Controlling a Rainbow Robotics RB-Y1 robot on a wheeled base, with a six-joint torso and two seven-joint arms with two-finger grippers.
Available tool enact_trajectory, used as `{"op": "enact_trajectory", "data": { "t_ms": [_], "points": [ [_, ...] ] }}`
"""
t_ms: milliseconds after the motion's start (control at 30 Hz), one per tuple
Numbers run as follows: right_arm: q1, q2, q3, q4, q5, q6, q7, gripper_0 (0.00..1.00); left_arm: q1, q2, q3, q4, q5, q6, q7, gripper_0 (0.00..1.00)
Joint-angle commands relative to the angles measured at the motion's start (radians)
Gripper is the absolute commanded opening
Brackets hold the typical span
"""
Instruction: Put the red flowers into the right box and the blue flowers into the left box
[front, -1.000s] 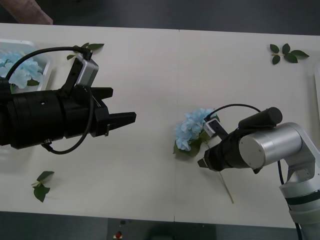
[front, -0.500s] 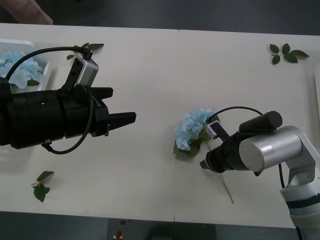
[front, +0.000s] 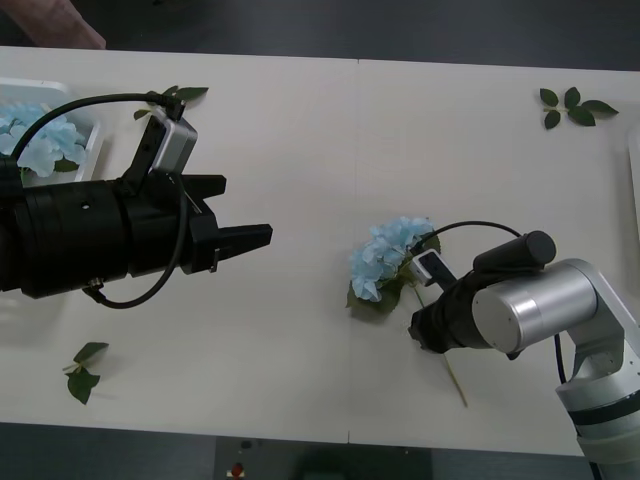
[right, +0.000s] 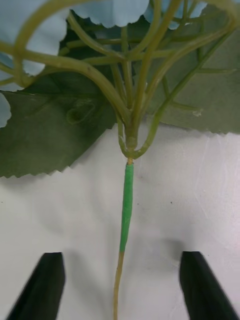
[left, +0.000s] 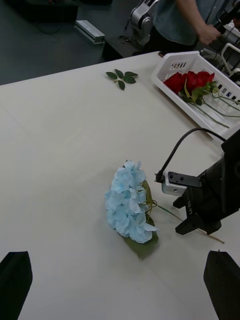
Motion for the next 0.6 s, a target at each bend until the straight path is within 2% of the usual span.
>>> {"op": "enact_trajectory", "data": {
  "t_ms": [33,400,600],
  "points": [
    [0.01,0.026,-0.002,-0.017,0.006,-0.011,-0.024,0.0,0.012,-0.011,0.016,-0.012,0.001,-0.009,-0.026,1.0],
    [0.012,0.023,-0.003,-0.031,0.006,-0.023,-0.029,0.0,0.012,-0.011,0.016,-0.012,0.001,-0.009,-0.026,1.0],
    [0.012,-0.008,-0.034,-0.156,-0.026,0.032,-0.043,0.0,0.012,-0.011,0.016,-0.012,0.001,-0.009,-0.026,1.0]
  ]
}}
